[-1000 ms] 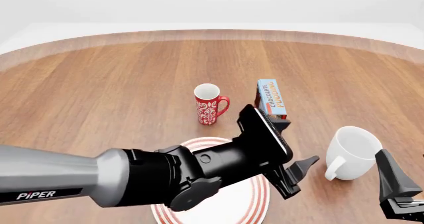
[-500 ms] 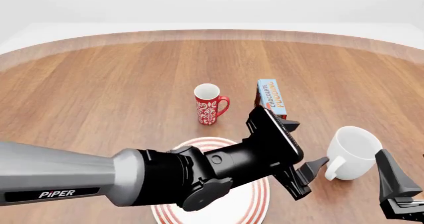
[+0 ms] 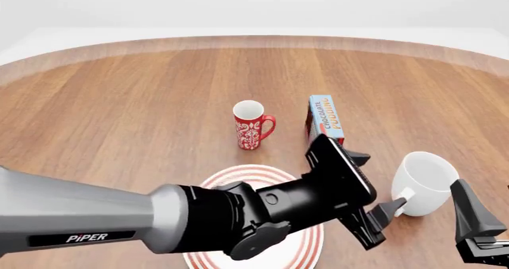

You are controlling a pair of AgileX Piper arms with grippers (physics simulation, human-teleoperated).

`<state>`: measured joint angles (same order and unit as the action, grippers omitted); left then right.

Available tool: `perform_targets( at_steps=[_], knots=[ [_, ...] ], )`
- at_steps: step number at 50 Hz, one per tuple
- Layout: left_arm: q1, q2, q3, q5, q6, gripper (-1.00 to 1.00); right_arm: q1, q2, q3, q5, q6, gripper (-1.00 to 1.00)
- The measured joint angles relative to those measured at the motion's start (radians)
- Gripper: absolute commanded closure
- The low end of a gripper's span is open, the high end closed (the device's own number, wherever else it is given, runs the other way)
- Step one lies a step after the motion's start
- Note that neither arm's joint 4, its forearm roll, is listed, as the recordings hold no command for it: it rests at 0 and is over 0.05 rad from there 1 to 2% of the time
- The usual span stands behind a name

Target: Pick up the white mug and put it on the plate, and put the chocolate pudding to the right of the plate.

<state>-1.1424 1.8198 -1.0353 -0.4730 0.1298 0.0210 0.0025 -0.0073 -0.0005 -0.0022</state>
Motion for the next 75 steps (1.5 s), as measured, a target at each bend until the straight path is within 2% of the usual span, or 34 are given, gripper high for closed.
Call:
perform_targets(
  at_steps=[75],
  knots=[
    [0.006,0.178,-0.189,0.072,-0.078,-1.00,0.002,-0.001,0.000,0.001,0.004,-1.00]
  ],
)
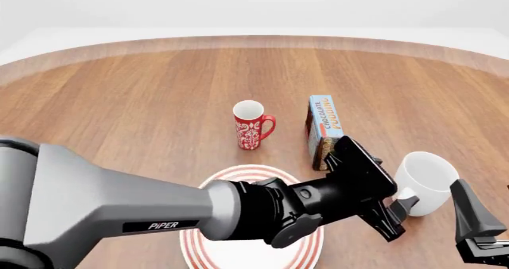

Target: Pick up the white mug and put it on the plate, and put the chocolate pudding to the right of the plate.

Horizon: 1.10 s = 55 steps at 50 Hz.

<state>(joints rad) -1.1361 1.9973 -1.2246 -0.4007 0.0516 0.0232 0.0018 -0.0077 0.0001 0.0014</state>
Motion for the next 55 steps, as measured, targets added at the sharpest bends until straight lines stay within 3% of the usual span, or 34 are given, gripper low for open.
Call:
perform_targets(
  at_steps=[55],
  knots=[
    [0.002,0.134,-0.181,0.159,-0.012,-1.00,0.006,-0.002,-0.001,-0.001,0.007,-1.00]
  ],
)
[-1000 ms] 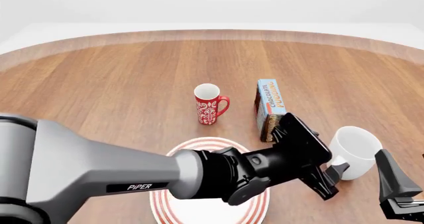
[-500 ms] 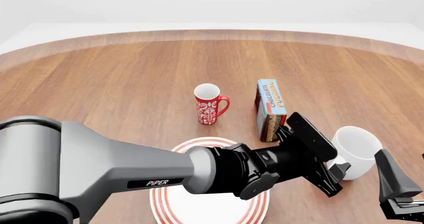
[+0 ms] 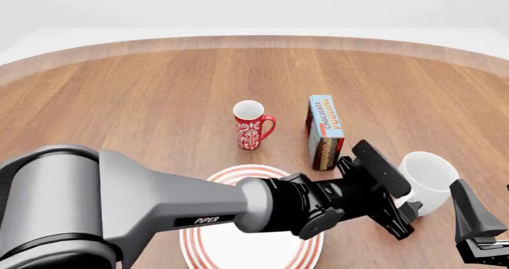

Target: Pick up the white mug and put it on the plate, and put the chocolate pudding to the right of the plate.

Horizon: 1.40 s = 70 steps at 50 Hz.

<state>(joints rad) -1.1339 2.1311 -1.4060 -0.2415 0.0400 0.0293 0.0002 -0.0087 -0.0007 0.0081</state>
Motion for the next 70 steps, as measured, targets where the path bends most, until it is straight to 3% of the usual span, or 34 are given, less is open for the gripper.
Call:
perform_targets(
  at_steps=[70],
  knots=[
    [-0.014,0.117,-0.216,0.232,-0.035,-1.00,0.000,0.000,0.001,-0.001,-0.001,-1.00]
  ],
)
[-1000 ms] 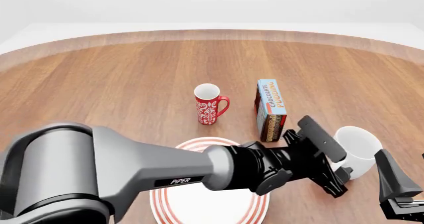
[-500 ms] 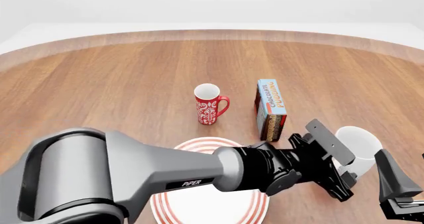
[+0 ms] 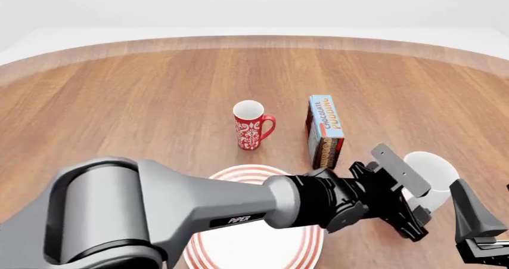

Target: Pick up the white mug and put it on the plate, and put the chocolate pudding to the right of the plate.

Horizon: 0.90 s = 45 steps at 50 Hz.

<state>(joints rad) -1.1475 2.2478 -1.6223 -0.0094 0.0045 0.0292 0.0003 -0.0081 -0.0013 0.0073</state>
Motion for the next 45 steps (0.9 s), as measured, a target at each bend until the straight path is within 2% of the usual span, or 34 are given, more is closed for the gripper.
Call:
perform_targets(
  at_steps=[45],
  knots=[
    [0.003,0.060,-0.081,0.061,-0.082,-1.00,0.000,0.000,0.000,0.000,0.000,-1.00]
  ],
)
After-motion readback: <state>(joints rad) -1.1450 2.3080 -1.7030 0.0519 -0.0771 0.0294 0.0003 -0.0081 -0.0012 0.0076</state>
